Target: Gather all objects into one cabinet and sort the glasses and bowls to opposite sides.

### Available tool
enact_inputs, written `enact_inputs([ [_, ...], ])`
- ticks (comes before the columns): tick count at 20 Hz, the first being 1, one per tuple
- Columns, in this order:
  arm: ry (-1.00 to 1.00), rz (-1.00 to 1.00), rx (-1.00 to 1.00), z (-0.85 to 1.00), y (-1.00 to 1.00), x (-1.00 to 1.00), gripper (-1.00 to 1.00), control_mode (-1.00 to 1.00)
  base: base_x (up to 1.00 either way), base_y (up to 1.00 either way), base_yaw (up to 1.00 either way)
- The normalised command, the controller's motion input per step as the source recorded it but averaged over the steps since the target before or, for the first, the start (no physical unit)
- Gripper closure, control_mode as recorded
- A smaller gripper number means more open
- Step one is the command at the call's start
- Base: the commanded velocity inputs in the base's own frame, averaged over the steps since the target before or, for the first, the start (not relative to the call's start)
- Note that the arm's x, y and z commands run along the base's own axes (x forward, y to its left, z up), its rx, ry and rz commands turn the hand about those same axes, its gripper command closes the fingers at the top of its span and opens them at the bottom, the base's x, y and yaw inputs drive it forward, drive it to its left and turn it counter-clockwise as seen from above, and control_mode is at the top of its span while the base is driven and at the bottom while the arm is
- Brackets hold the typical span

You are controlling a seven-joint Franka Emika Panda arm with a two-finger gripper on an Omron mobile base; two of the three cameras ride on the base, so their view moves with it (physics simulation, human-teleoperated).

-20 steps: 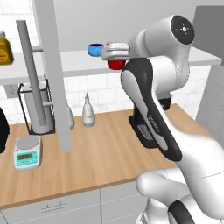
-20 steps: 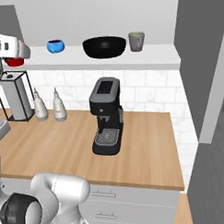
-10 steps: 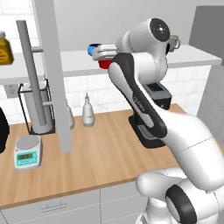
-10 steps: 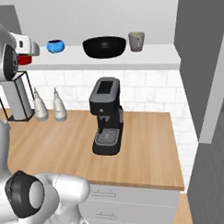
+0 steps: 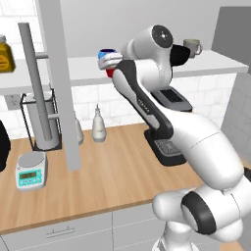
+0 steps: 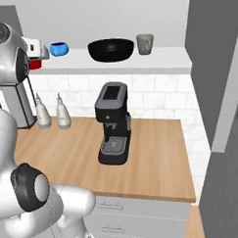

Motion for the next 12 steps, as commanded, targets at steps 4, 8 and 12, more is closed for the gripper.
enact_inputs([
  [4,0.02,0.00,0.00,0.00,0.29,0.61,1.00,-1.00,0.00,0.00,0.00],
  [8,0.03,0.00,0.00,0.00,0.31,0.51,1.00,-1.00,0.00,0.00,0.00],
  [12,0.00,0.00,0.00,0.00,0.34,0.52,1.00,-1.00,0.00,0.00,0.00],
])
